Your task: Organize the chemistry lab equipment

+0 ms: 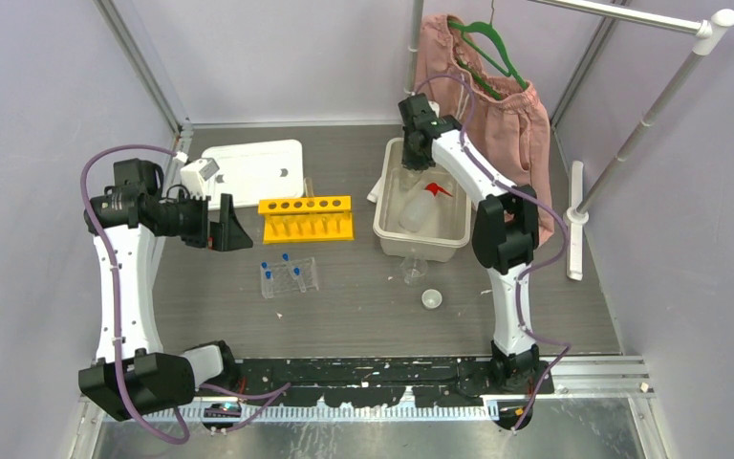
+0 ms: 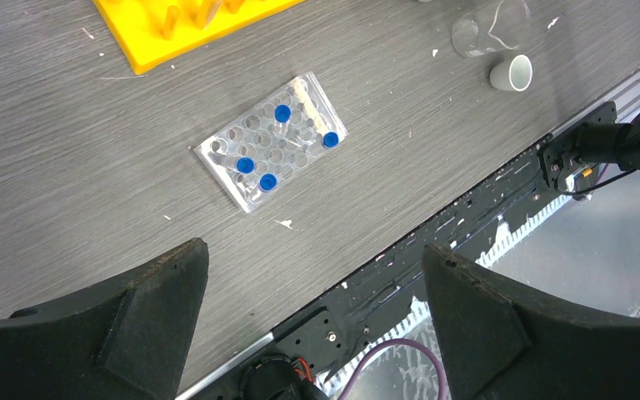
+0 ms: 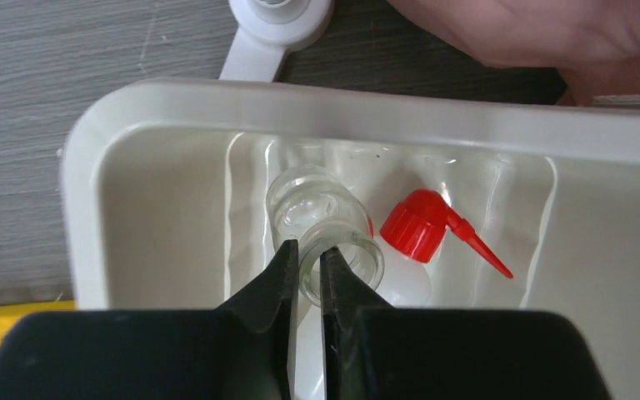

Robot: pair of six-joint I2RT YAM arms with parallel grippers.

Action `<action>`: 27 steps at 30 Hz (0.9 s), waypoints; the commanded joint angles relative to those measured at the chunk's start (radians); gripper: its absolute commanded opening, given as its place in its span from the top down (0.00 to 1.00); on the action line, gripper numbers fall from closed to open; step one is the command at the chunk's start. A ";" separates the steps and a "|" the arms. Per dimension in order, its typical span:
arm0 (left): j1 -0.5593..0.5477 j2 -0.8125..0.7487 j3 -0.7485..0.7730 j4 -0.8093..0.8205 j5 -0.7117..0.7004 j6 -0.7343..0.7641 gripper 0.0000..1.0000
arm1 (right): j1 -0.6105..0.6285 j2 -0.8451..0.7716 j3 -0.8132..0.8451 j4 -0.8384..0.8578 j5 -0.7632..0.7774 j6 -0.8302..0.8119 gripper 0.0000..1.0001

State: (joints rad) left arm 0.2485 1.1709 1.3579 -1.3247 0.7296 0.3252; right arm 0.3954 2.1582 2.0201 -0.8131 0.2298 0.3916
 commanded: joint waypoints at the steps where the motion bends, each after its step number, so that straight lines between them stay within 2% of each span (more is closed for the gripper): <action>1: 0.000 -0.008 0.001 0.033 0.013 0.020 0.01 | -0.003 0.020 0.025 0.066 -0.025 -0.011 0.99; 9: -0.001 -0.010 0.005 0.035 0.018 0.014 0.01 | 0.003 0.052 -0.037 0.095 -0.048 0.001 0.99; 10: -0.001 -0.010 0.006 0.036 0.019 0.012 0.01 | 0.005 0.055 -0.034 0.094 -0.050 -0.003 0.97; 13: -0.001 -0.009 0.009 0.033 0.028 0.006 0.01 | 0.011 0.062 -0.005 0.077 -0.049 -0.011 0.79; 18: -0.001 -0.018 0.008 0.030 0.029 0.006 0.01 | 0.018 -0.003 0.036 0.064 -0.038 -0.008 0.57; 21: -0.001 -0.020 0.007 0.029 0.032 0.006 0.01 | 0.030 -0.087 0.045 0.075 -0.028 -0.009 0.53; 27: -0.001 -0.028 0.000 0.025 0.046 0.004 0.01 | 0.097 -0.276 0.020 0.055 0.049 -0.026 0.52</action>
State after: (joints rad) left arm 0.2485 1.1706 1.3567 -1.3201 0.7353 0.3244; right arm 0.4400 2.1101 2.0033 -0.7723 0.2073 0.3893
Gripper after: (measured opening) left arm 0.989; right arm 0.480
